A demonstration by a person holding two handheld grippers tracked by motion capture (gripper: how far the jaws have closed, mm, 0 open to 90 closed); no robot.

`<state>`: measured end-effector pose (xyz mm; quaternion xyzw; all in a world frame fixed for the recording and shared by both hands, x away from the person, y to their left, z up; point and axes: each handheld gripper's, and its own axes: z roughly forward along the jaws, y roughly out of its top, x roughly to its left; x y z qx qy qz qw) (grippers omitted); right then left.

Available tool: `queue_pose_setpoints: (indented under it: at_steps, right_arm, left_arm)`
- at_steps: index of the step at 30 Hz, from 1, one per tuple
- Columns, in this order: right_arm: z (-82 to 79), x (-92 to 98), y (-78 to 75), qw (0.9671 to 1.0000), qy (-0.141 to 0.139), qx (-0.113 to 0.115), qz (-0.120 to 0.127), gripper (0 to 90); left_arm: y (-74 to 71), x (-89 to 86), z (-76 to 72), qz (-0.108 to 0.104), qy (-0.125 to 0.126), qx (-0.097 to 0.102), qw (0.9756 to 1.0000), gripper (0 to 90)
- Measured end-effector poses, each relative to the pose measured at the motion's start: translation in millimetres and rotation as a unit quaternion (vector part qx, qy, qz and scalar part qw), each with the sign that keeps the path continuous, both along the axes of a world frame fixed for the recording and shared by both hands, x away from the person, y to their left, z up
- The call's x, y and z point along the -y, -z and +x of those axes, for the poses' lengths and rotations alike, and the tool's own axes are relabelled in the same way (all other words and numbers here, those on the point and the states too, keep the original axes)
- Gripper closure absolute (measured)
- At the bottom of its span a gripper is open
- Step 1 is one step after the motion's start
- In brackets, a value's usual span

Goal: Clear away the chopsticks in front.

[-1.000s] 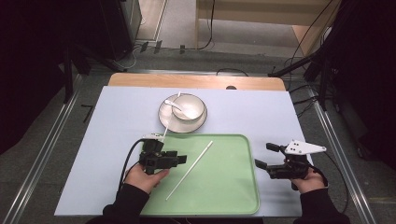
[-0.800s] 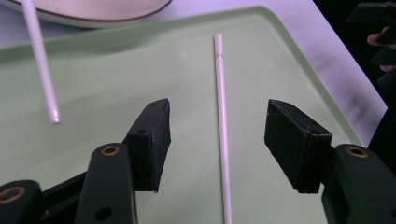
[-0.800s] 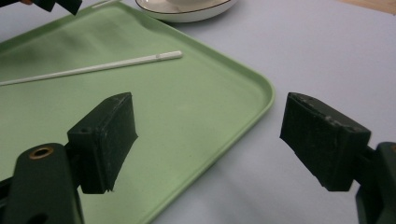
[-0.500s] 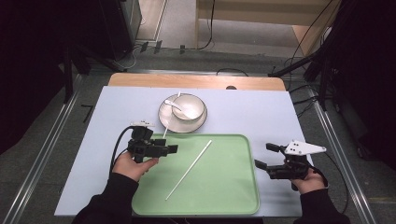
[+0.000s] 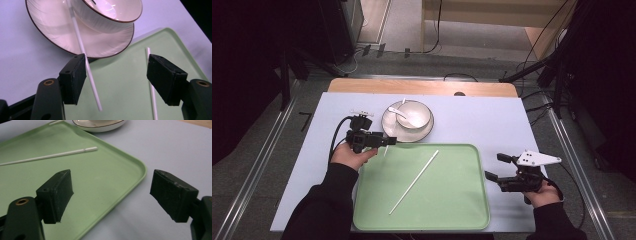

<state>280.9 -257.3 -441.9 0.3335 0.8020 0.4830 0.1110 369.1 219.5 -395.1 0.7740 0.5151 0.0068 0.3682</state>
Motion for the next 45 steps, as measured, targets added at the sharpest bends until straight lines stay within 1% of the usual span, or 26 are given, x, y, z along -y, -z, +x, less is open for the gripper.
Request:
queue_pose_setpoints:
  at_steps: [1,3,4,7,10,12,14,16,17,18,19,20,21,24,25,27,29,32,33,34,35,36,39,41,42,45]
  right_arm:
    - [-0.2,0.0,-0.4,1.0,0.0,0.002,0.001,18.7]
    - [-0.8,-0.4,-1.1,1.0,0.0,0.002,0.002,18.7]
    - [-0.8,-0.7,-1.2,1.0,-0.001,0.003,0.001,18.7]
    - [-0.9,-1.2,-1.2,1.0,-0.004,0.003,-0.001,18.7]
    - [-0.6,-1.3,-1.0,1.0,-0.004,0.003,-0.001,18.7]
    - [-0.7,-1.1,-1.2,1.0,-0.004,0.002,-0.001,18.7]
    - [-0.8,-1.0,-1.3,1.0,-0.005,0.002,0.0,18.7]
    - [-0.9,-1.0,-1.2,1.0,-0.005,0.002,0.0,18.7]
    - [-1.0,-1.0,-1.3,1.0,-0.006,0.002,0.0,18.7]
    - [-1.0,-1.0,-1.3,1.0,-0.006,0.002,0.0,18.7]
    - [-1.1,-0.9,-1.2,1.0,-0.006,0.002,0.002,18.7]
    - [-1.0,-0.9,-1.3,1.0,-0.006,0.002,0.002,18.7]
    - [-1.1,-0.9,-1.2,1.0,-0.005,0.002,0.002,18.7]
    - [-1.0,-1.0,-1.3,1.0,-0.006,0.001,0.001,18.7]
    - [-1.1,-1.1,-1.4,1.0,-0.006,0.001,0.001,18.7]
    - [-0.9,-1.0,-1.4,1.0,-0.007,0.001,0.0,18.7]
    - [-1.0,-1.0,-1.5,1.0,-0.007,0.001,0.0,18.7]
    - [-0.6,-0.1,-1.3,1.0,-0.006,0.0,0.003,18.7]
    - [-0.4,0.4,-1.2,1.0,-0.006,0.0,0.003,18.7]
    - [-0.3,0.5,-1.1,1.0,-0.005,-0.001,0.004,18.7]
    - [-0.2,0.5,-1.1,1.0,-0.005,-0.001,0.004,18.7]
    - [-0.3,0.4,-1.1,1.0,-0.006,0.0,0.004,18.7]
    - [-0.5,-0.1,-1.3,1.0,-0.007,0.0,0.004,18.7]
    - [-0.7,0.2,-1.3,1.0,-0.007,0.001,0.004,18.7]
    - [-0.8,0.4,-1.3,1.0,-0.006,0.001,0.003,18.7]
    - [-1.3,1.1,-1.5,1.0,-0.005,-0.002,0.002,18.7]
  left_arm:
    - [0.7,0.9,3.6,0.004,-0.005,-0.002,1.0,30.7]
    - [1.9,0.8,10.5,-0.002,-0.008,-0.001,1.0,30.0]
    - [2.7,1.1,13.9,0.002,-0.009,0.0,1.0,30.3]
    - [5.6,3.1,23.5,0.013,-0.009,-0.002,0.9999,32.0]
    - [6.9,5.7,31.3,0.013,-0.009,-0.002,0.9999,33.7]
    - [7.8,7.7,36.9,0.018,-0.005,-0.001,0.9998,34.6]
    - [9.9,8.4,42.0,0.021,-0.011,-0.002,0.9997,35.0]
    - [13.3,7.5,46.0,0.016,-0.017,-0.001,0.9997,37.4]
    - [15.0,7.3,47.5,0.02,-0.019,-0.001,0.9996,38.4]
    - [17.5,7.6,48.8,0.026,-0.02,-0.001,0.9995,39.2]
    - [19.2,8.4,49.4,0.026,-0.02,-0.002,0.9994,41.2]
    - [21.9,9.3,50.7,0.034,-0.019,-0.007,0.9992,41.7]
    - [23.3,10.0,51.3,0.036,-0.02,-0.008,0.9991,42.4]
    - [26.5,12.6,52.1,0.05,-0.016,-0.001,0.9986,44.8]
    - [27.9,14.0,52.9,0.052,-0.019,0.0,0.9985,46.4]
    - [30.1,14.1,54.3,0.063,-0.02,0.004,0.9978,52.1]
    - [32.8,13.8,56.2,0.064,-0.025,0.005,0.9976,55.2]
    - [34.8,14.9,57.7,0.069,-0.029,0.012,0.9971,58.3]
    - [35.1,15.3,58.8,0.072,-0.024,0.005,0.9971,59.3]
    - [35.2,17.1,59.8,0.081,-0.021,0.002,0.9965,60.4]
    - [34.8,19.2,60.1,0.085,-0.021,0.006,0.9961,61.2]
    - [34.1,20.6,60.8,0.085,-0.018,0.006,0.9962,62.5]
    - [34.3,25.2,62.7,0.099,-0.018,0.004,0.995,66.0]
    - [35.7,25.3,63.9,0.093,-0.021,-0.002,0.9954,68.1]
    - [36.2,24.9,64.6,0.096,-0.023,-0.006,0.9951,69.1]
    - [38.4,24.3,66.1,0.094,-0.026,-0.013,0.9951,74.1]
